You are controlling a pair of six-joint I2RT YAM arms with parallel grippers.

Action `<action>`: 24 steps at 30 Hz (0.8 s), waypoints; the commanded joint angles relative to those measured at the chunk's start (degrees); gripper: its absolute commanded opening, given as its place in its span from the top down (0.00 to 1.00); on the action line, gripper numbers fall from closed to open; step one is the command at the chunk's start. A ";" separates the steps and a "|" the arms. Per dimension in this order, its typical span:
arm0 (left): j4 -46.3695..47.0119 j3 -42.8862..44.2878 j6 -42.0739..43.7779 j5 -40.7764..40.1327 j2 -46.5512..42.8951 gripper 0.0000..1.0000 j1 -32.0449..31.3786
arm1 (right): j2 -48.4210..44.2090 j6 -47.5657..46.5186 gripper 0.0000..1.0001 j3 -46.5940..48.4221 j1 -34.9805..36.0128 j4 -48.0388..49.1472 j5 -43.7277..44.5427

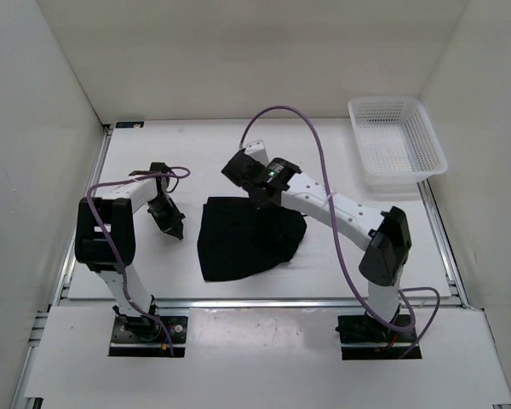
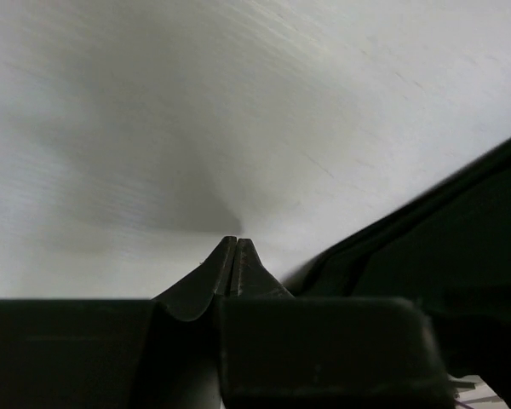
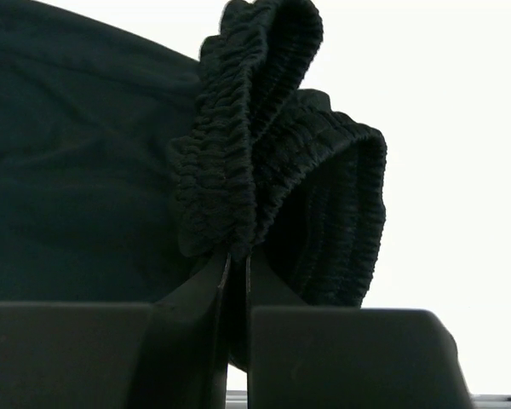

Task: Fold and stack the shorts
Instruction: Fold the shorts

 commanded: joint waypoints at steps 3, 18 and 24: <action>2.50 -0.88 -0.40 0.08 0.77 0.90 -1.23 | 3.96 0.95 1.00 8.42 3.38 -3.88 4.40; 3.56 -2.47 -1.98 -0.44 2.35 0.90 -2.29 | 13.02 -0.72 1.00 20.90 10.32 -4.93 2.64; 3.56 -2.47 -1.98 -0.97 2.35 0.90 -2.29 | 15.92 -1.86 1.00 24.85 11.56 -4.93 2.12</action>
